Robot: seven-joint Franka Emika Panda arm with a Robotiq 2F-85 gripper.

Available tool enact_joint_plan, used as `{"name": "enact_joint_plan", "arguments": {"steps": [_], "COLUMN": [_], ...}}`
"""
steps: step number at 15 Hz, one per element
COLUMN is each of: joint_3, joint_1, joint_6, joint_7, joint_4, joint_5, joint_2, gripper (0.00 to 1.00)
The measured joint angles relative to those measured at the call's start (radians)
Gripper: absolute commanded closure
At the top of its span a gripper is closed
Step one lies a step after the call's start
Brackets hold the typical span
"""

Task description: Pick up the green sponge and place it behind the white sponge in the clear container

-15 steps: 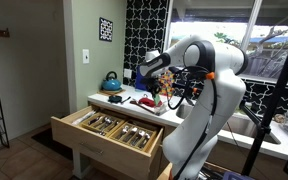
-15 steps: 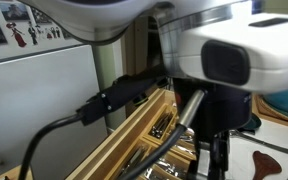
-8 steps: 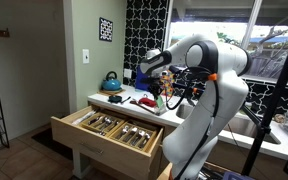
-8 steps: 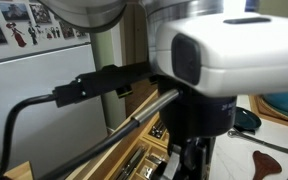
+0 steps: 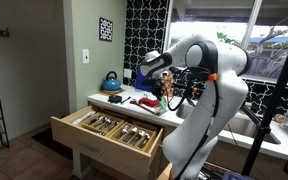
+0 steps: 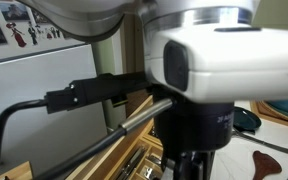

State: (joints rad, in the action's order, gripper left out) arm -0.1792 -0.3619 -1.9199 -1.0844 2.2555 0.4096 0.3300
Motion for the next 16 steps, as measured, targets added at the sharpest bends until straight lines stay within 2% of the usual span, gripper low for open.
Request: {"name": "enact_joint_plan", "arguments": {"steps": [8,16], "joint_3": [-0.007,-0.025], "joint_1": [-0.002,-0.004], "joint_6": [-0.013,-0.101], "joint_7": [0.0,0.012], "joint_4": [0.003,0.0], "joint_5": [0.02,0.048], "joint_2": [-0.012,-0.034], "gripper": [0.97,0.97]}}
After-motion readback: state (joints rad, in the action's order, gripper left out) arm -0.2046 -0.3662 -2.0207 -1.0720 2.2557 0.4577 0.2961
